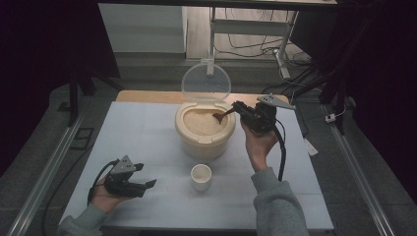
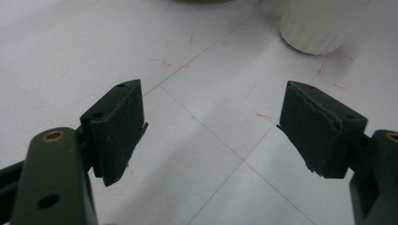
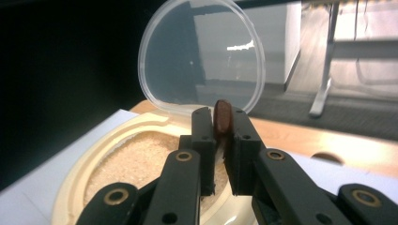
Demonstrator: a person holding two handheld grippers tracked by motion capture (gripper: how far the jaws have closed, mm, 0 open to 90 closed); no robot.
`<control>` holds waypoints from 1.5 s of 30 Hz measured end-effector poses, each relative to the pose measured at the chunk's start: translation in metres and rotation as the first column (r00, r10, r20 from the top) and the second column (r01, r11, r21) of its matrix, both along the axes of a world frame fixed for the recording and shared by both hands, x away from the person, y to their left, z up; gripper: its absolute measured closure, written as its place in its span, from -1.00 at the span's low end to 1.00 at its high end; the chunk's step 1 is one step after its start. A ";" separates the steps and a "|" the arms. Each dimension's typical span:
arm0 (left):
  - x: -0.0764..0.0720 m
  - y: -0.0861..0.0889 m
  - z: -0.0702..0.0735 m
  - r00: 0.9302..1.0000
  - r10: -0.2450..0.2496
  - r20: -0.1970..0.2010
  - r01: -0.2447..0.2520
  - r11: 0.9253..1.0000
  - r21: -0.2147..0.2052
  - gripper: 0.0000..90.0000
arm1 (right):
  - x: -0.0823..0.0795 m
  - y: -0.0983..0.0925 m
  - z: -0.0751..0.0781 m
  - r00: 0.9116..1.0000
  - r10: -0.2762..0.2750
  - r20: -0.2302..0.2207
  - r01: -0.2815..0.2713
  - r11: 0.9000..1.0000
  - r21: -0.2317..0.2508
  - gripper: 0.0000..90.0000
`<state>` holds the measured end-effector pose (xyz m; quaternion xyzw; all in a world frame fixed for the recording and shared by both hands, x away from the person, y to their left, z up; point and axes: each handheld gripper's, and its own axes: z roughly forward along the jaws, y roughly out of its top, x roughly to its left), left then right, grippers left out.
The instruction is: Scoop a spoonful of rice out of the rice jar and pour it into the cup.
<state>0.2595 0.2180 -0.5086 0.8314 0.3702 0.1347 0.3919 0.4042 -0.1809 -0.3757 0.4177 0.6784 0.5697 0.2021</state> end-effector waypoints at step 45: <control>-0.001 -0.003 0.000 1.000 -0.010 0.009 0.010 1.000 0.014 -0.50 | 0.018 -0.034 -0.025 0.940 0.060 -0.337 0.104 0.888 0.449 0.84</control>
